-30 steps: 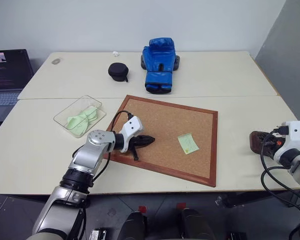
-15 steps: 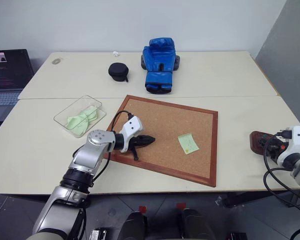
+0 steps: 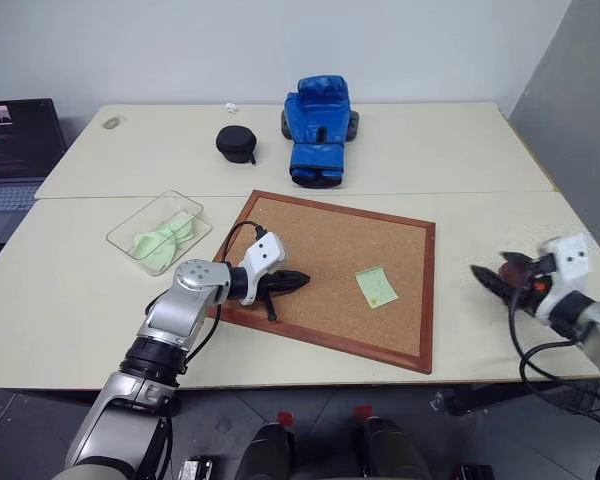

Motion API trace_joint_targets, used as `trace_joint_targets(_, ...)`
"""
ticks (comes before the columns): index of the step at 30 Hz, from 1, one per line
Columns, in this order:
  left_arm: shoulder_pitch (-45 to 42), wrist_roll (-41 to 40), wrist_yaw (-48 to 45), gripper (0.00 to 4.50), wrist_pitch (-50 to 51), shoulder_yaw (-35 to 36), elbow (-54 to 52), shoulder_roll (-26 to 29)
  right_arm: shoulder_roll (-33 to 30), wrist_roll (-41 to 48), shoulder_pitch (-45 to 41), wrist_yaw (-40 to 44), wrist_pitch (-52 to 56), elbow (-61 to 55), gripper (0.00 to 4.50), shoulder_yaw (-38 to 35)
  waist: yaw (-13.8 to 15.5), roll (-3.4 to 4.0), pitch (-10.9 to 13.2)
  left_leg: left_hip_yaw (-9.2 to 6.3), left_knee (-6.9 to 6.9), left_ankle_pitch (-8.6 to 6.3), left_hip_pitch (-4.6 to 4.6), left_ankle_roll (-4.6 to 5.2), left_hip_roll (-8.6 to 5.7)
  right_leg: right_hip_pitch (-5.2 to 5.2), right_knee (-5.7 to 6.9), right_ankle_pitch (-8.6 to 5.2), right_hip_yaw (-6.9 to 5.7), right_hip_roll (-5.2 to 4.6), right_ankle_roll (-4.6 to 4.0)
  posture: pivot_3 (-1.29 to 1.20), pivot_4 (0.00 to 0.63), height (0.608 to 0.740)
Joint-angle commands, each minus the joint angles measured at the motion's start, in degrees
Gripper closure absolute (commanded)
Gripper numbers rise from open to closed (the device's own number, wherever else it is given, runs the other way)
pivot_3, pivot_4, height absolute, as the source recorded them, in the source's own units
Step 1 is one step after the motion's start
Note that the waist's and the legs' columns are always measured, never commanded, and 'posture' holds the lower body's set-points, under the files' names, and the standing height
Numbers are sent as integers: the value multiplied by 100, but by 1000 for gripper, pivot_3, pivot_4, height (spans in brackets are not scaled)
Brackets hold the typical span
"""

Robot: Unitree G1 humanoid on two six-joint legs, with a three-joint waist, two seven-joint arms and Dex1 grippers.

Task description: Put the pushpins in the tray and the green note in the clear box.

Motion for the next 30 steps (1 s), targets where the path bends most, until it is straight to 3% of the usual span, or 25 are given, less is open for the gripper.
trace_joint_targets(1,-58,143,2,4500,8,-119,112,-22,-104,-69,-118,654,-378,-543,902,878,0,0,0,-1,0,0,0,0,0,0,-1,0,0,0,0,0,150,740)
trace_joint_targets(11,-5,127,32,4500,46,-142,2,-21,641,-591,-1031,889,-924,510,902,2289,9,-6,0,-15,2,1,-3,-1,2,0,-3,1,-8,-4,1,0,150,740)
trace_joint_targets(22,12,109,78,4500,106,-106,-78,10,1073,-918,-1360,999,-1359,1623,902,2587,6,-7,-1,-23,2,1,-2,-1,2,-1,-3,1,-7,-6,0,0,150,740)
trace_joint_targets(23,14,107,81,4500,109,-105,-82,11,1086,-918,-1369,1012,-1378,1655,1266,2581,4,-7,-1,-23,2,1,-2,-1,2,-1,-3,1,-9,-6,0,0,150,740)
trace_joint_targets(30,29,103,86,4500,140,-96,-122,30,1011,-938,-1341,1097,-1472,1730,2445,2489,4,-7,-1,-26,2,1,-2,-1,2,-1,-2,1,-7,-7,0,0,150,740)
